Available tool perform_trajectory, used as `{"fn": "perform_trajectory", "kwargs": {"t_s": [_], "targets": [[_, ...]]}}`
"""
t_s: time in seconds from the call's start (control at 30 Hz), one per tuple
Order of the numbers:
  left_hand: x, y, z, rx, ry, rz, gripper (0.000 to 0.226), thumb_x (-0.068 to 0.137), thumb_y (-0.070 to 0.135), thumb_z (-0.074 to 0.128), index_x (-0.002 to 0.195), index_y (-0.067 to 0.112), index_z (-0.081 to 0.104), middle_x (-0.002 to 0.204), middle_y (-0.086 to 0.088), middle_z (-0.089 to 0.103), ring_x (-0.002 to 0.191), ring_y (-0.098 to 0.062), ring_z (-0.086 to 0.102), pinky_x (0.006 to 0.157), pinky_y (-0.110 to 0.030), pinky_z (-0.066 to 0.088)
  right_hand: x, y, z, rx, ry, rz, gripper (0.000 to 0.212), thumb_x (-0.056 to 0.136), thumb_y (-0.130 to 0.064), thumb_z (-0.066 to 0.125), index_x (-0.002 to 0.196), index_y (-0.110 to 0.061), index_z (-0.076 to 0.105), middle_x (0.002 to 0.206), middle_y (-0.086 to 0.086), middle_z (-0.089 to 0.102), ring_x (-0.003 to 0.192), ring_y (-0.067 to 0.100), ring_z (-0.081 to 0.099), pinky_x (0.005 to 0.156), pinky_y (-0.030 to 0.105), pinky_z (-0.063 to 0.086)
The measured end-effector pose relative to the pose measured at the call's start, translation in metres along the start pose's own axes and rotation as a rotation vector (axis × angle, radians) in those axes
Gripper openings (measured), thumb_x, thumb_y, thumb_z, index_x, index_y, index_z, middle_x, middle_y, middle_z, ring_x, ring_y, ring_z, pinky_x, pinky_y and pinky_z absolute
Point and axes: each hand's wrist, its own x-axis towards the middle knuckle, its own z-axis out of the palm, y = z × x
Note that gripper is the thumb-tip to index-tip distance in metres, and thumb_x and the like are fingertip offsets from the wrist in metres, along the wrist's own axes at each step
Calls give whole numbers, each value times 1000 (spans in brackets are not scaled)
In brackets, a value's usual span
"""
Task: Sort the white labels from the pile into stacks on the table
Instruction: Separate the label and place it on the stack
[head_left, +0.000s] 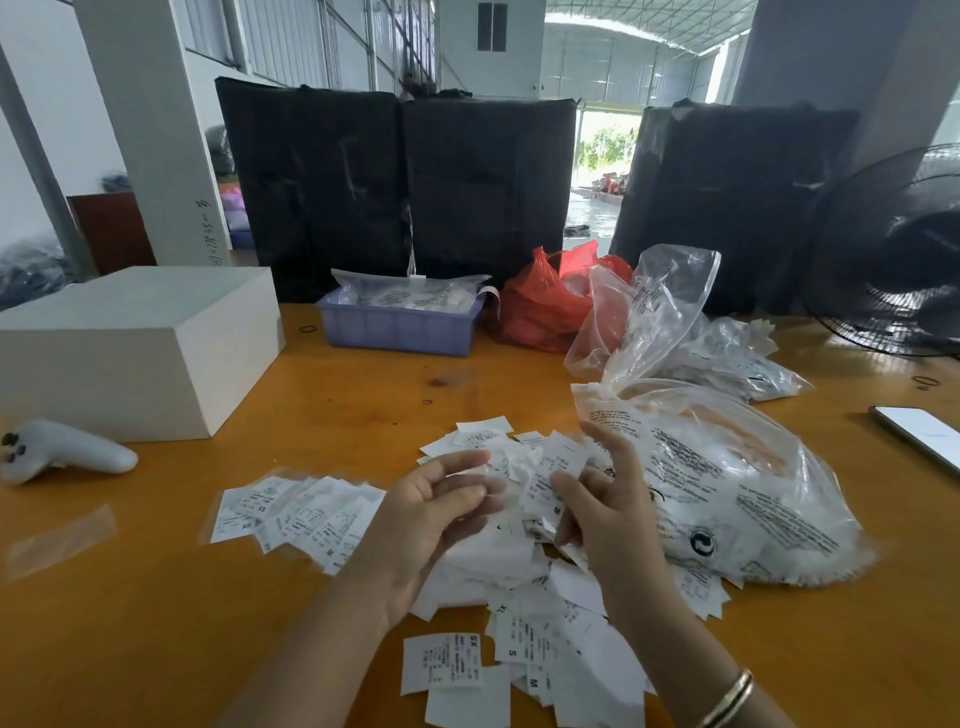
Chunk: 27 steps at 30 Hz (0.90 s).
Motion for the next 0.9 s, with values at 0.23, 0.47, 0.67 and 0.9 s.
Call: {"fn": "perform_trajectory", "kwargs": {"t_s": [0.23, 0.47, 0.67, 0.9], "targets": [[-3, 0, 3, 205, 13, 92, 35, 93, 4, 55, 111, 31, 66, 103, 3, 74, 90, -10, 70, 76, -27, 43, -3, 1, 4, -338, -70, -71, 34, 95, -8, 52, 86, -36, 70, 61, -4, 64, 41, 2, 52, 42, 12, 36], [-2, -1, 5, 318, -18, 129, 31, 92, 10, 59, 112, 33, 64, 101, 8, 74, 96, -5, 67, 73, -19, 48, -4, 0, 12, -428, -162, -134, 8, 86, -26, 68, 79, -28, 72, 72, -2, 64, 51, 5, 56, 50, 17, 47], [1, -5, 1, 461, 48, 159, 7, 84, 22, 70, 89, 26, 72, 82, 7, 74, 78, -5, 68, 66, -13, 51, -3, -3, 8, -429, -152, -118, 10, 83, -24, 70, 73, -26, 72, 65, -5, 64, 49, 2, 52, 47, 15, 42], [2, -3, 4, 421, 86, 175, 26, 73, 40, 65, 84, 18, 73, 76, 6, 75, 68, -3, 68, 60, -11, 49, -2, -12, -1, -6, 43, -64, 33, 91, -7, 59, 88, -36, 75, 67, -12, 67, 56, -2, 53, 55, 11, 48]]}}
